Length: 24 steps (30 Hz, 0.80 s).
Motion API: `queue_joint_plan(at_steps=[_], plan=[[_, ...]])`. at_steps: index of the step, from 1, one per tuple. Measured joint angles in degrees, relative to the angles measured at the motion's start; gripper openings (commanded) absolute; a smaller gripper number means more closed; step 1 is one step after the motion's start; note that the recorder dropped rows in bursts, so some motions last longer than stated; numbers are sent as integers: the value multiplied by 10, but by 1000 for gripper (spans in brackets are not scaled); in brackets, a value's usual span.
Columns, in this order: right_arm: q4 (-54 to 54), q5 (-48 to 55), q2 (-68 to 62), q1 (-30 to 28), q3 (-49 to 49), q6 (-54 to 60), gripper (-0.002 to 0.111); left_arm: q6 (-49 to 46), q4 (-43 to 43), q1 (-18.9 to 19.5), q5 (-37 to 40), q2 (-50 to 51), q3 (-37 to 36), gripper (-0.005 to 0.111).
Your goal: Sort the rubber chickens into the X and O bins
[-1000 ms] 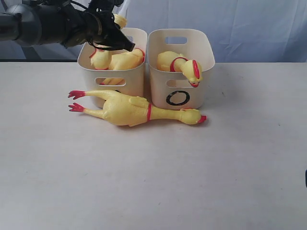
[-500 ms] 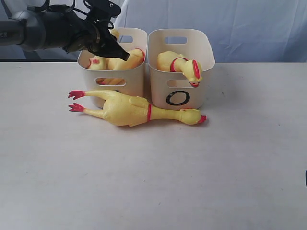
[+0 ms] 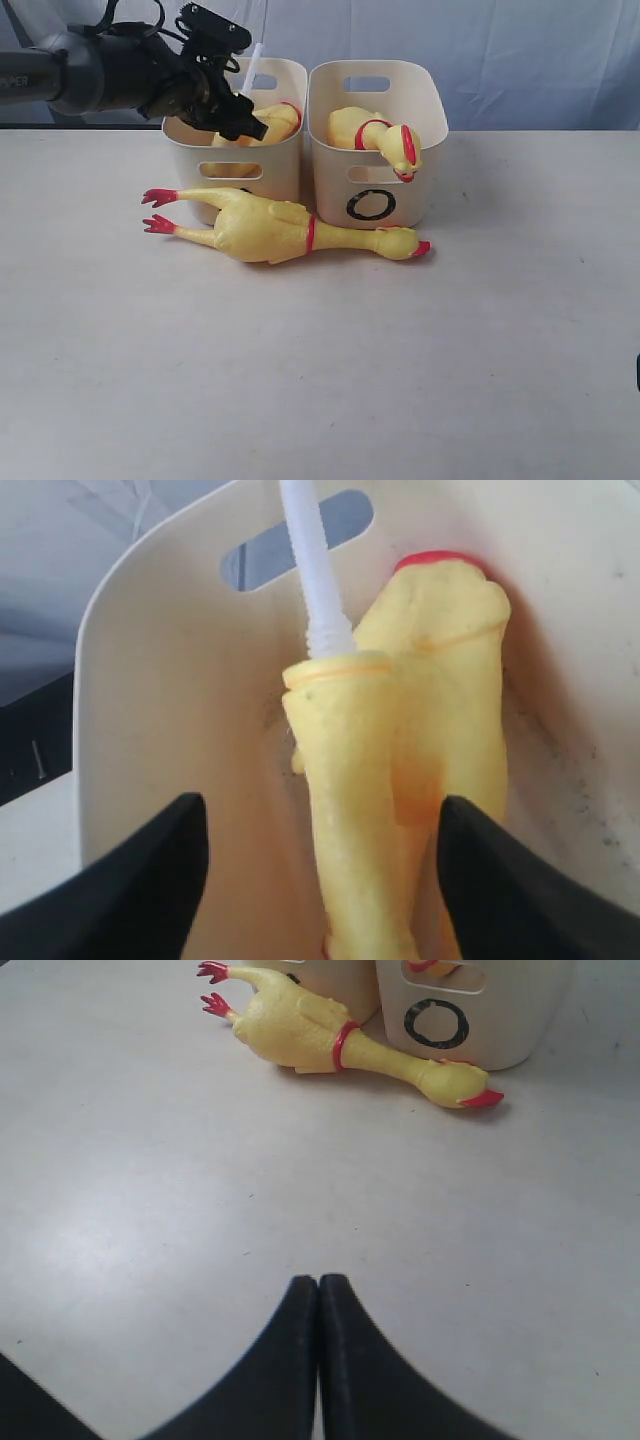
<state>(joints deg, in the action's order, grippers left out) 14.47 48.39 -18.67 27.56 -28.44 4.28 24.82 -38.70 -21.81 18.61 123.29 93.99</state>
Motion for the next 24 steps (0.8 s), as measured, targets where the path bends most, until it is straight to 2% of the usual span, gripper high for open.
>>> queue_joint_plan(at_steps=[6, 15, 19, 24], plan=[[0, 0, 0, 0, 0, 0, -1, -11, 0, 0, 40, -17, 0, 60], [0, 0, 0, 0, 0, 0, -1, -31, 15, 0, 53, -85, 0, 56], [-1, 0, 0, 0, 0, 0, -1, -82, 60, 0, 84, -110, 0, 42], [-1, 0, 0, 0, 0, 0, -1, -140, 104, 0, 169, -142, 0, 22]])
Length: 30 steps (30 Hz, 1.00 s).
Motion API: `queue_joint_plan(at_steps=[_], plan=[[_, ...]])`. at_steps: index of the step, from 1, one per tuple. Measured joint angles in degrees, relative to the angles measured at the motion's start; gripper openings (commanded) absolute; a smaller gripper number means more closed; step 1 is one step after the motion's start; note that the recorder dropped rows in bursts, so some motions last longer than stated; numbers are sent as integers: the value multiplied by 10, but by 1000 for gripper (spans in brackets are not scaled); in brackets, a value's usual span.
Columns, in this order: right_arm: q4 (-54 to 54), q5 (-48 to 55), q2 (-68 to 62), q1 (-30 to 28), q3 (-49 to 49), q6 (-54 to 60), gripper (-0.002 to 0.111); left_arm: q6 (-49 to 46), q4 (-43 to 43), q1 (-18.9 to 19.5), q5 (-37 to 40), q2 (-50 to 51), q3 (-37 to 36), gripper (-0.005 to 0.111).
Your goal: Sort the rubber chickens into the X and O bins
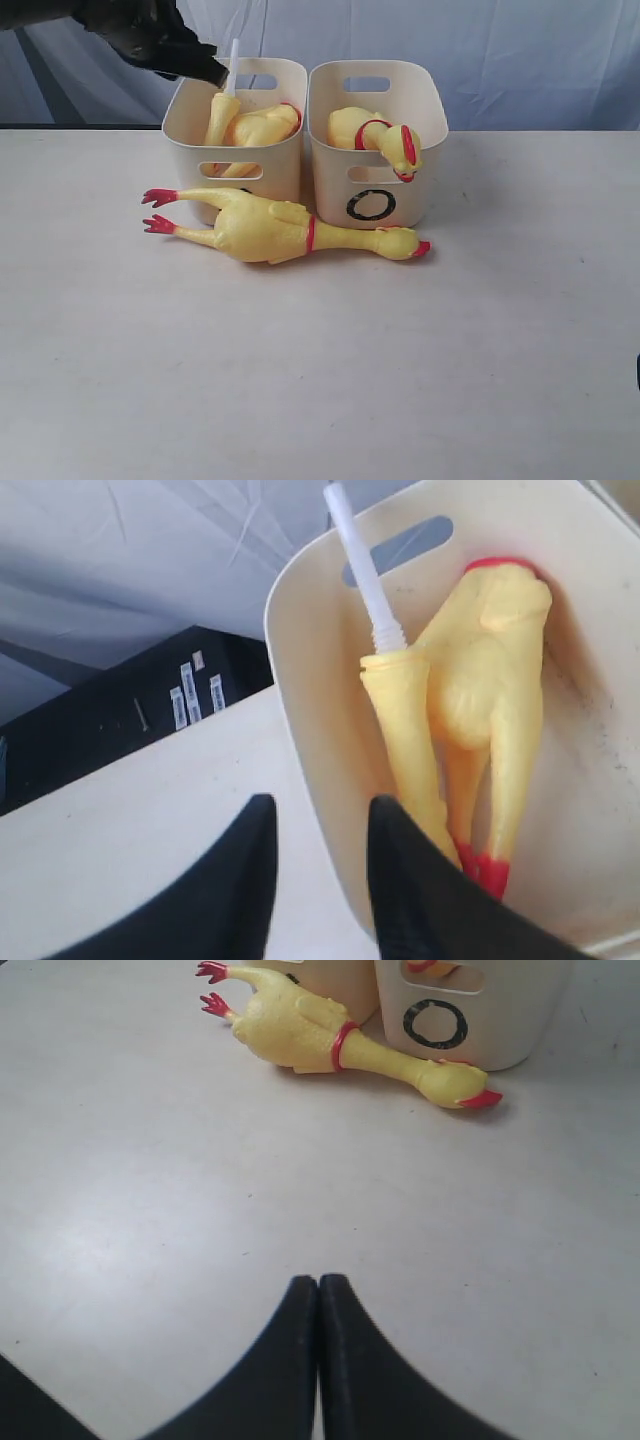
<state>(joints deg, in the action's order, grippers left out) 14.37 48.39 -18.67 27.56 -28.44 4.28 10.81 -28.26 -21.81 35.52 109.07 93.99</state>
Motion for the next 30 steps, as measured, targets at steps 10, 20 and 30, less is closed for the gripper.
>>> queue_joint_plan(at_steps=[10, 20, 30], plan=[[0, 0, 0, 0, 0, 0, -1, -48, 12, 0, 76, -139, -139, 19], [0, 4, 0, 0, 0, 166, -1, -48, 52, 0, 41, -381, -365, 6], [-7, -82, -60, 3, 0, 297, -1, -77, 182, 0, 32, -683, -551, 0]])
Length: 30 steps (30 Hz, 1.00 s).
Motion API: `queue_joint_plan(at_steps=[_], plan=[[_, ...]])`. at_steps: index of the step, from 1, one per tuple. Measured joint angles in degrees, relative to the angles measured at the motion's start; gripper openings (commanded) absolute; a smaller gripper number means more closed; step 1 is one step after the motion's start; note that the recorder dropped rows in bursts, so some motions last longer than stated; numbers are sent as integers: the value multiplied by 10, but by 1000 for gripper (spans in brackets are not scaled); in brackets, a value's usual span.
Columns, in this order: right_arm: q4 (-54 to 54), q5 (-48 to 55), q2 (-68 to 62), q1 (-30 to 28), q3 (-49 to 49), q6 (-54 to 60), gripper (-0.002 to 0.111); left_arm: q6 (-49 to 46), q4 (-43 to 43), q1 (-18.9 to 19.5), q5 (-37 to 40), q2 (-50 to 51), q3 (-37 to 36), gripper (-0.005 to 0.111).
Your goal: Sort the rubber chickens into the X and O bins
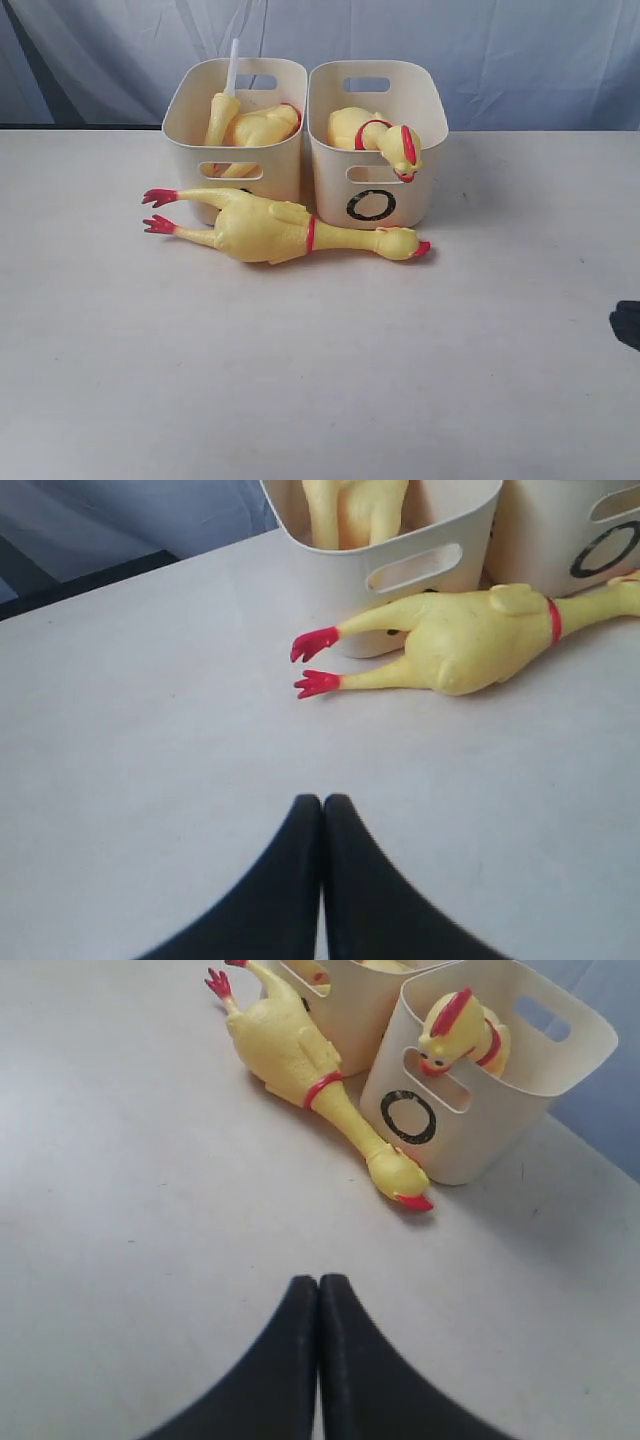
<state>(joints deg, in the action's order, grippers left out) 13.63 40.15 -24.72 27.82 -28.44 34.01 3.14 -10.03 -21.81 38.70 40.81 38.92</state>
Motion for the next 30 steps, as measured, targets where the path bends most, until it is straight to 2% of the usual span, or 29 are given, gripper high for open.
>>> queue_joint_plan(at_steps=[4, 10, 15, 20, 24, 30], plan=[[-17, -54, -85, 1, -16, 40, -1, -6, 22, 0, 19, -111, -36, 0], [-27, -62, -208, 1, -102, 54, -1, -8, 43, 0, 19, -193, -37, 0], [-29, -35, -302, 6, -175, 82, -1, -8, 41, 0, 33, -223, -38, 0], [-84, -42, -356, 56, -195, 83, -1, -8, 38, 0, 47, -227, -43, 0], [-186, -51, -385, 116, -195, -3, -1, -8, 37, 0, 49, -230, -55, 0], [-430, -50, -433, 221, -195, -211, -1, -8, 37, 0, 51, -232, -62, 0]])
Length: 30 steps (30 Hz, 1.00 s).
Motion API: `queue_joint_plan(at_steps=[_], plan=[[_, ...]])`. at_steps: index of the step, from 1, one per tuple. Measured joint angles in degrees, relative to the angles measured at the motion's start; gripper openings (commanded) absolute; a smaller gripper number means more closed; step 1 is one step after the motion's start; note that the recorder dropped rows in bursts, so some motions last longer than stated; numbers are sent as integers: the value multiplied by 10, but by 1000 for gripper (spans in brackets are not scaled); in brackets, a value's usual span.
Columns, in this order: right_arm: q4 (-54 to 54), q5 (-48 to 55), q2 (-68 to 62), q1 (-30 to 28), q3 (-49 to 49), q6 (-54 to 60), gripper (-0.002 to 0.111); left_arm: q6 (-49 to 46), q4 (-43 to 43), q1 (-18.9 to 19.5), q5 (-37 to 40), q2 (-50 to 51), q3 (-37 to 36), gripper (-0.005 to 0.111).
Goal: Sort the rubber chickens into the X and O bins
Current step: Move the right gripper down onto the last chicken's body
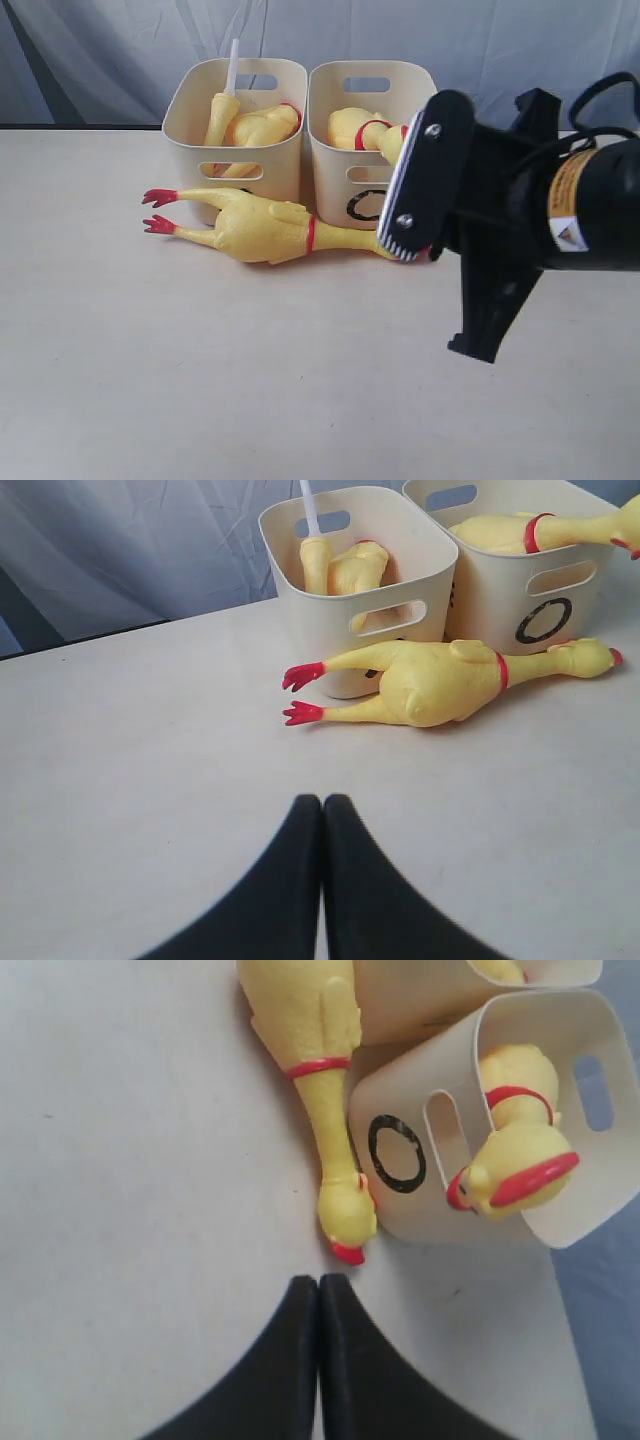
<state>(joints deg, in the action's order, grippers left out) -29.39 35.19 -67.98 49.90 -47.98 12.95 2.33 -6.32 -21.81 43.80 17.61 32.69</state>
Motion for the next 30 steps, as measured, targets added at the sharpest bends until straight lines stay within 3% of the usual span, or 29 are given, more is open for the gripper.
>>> queue_joint_plan(at_steps=[4, 10, 22, 30], plan=[[-168, 14, -47, 70, 0, -143, -1, 0, 0, 0, 0, 0, -1, 0], [-316, 17, -134, 132, -1, -262, -1, 0, 0, 0, 3, 0, -1, 0], [-546, 3, -294, 140, -3, -503, -1, 0, 1, 0, 15, 0, -1, 0], [-563, -17, -340, 140, -70, -598, -1, 0, 1, 0, 19, 0, -1, 0]])
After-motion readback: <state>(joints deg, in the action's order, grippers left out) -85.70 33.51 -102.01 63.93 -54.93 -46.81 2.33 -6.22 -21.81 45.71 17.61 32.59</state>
